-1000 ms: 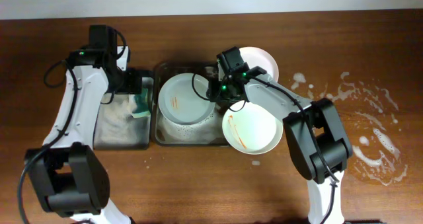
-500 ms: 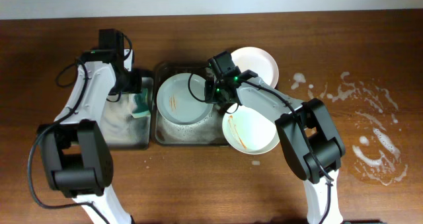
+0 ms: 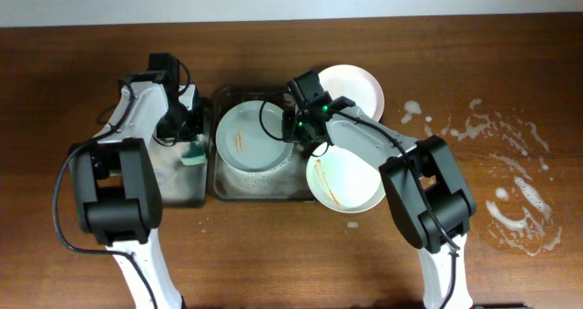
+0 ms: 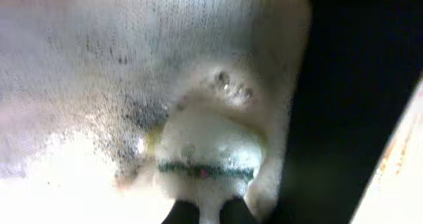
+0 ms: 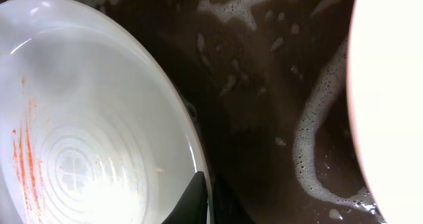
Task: Clean dirty plates on tray and stack at the side
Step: 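Grasp the sponge with left gripper and the plate rim with right gripper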
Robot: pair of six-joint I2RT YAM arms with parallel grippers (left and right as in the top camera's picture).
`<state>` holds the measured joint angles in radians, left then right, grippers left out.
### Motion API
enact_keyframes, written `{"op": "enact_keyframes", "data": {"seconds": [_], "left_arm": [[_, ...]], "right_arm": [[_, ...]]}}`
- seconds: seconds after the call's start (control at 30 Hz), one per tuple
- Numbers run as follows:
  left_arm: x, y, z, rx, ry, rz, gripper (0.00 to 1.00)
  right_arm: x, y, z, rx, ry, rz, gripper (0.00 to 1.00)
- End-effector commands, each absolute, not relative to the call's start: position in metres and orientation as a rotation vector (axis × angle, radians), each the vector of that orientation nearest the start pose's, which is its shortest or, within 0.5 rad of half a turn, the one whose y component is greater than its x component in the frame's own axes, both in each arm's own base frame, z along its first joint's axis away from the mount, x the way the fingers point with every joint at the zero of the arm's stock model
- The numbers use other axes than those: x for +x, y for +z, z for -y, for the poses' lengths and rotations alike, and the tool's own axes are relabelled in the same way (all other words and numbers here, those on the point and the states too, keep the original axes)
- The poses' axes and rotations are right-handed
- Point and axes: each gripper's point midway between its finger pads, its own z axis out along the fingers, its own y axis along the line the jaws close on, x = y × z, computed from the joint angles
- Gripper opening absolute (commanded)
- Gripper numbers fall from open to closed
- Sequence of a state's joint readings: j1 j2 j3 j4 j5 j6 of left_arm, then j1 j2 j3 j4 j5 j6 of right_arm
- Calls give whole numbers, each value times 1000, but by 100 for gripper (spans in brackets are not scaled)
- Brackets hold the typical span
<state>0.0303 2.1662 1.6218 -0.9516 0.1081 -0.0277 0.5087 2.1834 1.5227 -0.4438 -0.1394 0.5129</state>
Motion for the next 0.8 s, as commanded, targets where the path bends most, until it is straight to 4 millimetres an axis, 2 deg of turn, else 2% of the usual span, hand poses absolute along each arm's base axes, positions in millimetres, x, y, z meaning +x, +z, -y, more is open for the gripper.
{"op": "enact_keyframes", "data": {"seconds": [0.0, 0.03, 0.07, 0.1, 0.17, 0.2, 0.3, 0.4, 0.47, 0.5, 0.57, 0.67, 0.7, 0.77], "left_arm": [[450, 61, 11, -19, -199, -3000, 1], [454, 80, 12, 12, -195, -2973, 2], [455, 108, 19, 40, -194, -2934, 1], [453, 127, 29, 74, -196, -2903, 2], [450, 137, 61, 160, -277, -2874, 1], [449, 133, 77, 167, -301, -2876, 1], [447, 101, 116, 66, -370, -2878, 1], [444, 63, 137, 30, -399, -2856, 1], [446, 38, 138, -13, -412, -2816, 1], [444, 32, 136, -16, -402, -2816, 1], [443, 17, 120, -32, -263, -2808, 1], [448, 13, 106, 32, -127, -2781, 1], [450, 13, 95, 25, -40, -2770, 1], [455, 16, 86, 134, 93, -2736, 1]], "right_arm": [[432, -9, -267, -34, 451, -2799, 6], [431, -8, -269, -38, 468, -2803, 6], [430, -8, -270, -39, 480, -2804, 6], [431, -8, -270, -39, 482, -2802, 6], [432, -6, -271, -35, 532, -2803, 6], [432, -5, -271, -29, 568, -2809, 6], [434, -4, -268, -16, 608, -2813, 5], [434, -1, -274, -29, 654, -2804, 4], [432, 0, -277, -48, 686, -2807, 4], [430, 1, -279, -54, 714, -2810, 4], [429, 7, -283, -97, 826, -2800, 4], [430, 8, -281, -89, 842, -2803, 4], [430, 8, -280, -89, 842, -2804, 4], [430, 8, -281, -89, 842, -2804, 4]]}}
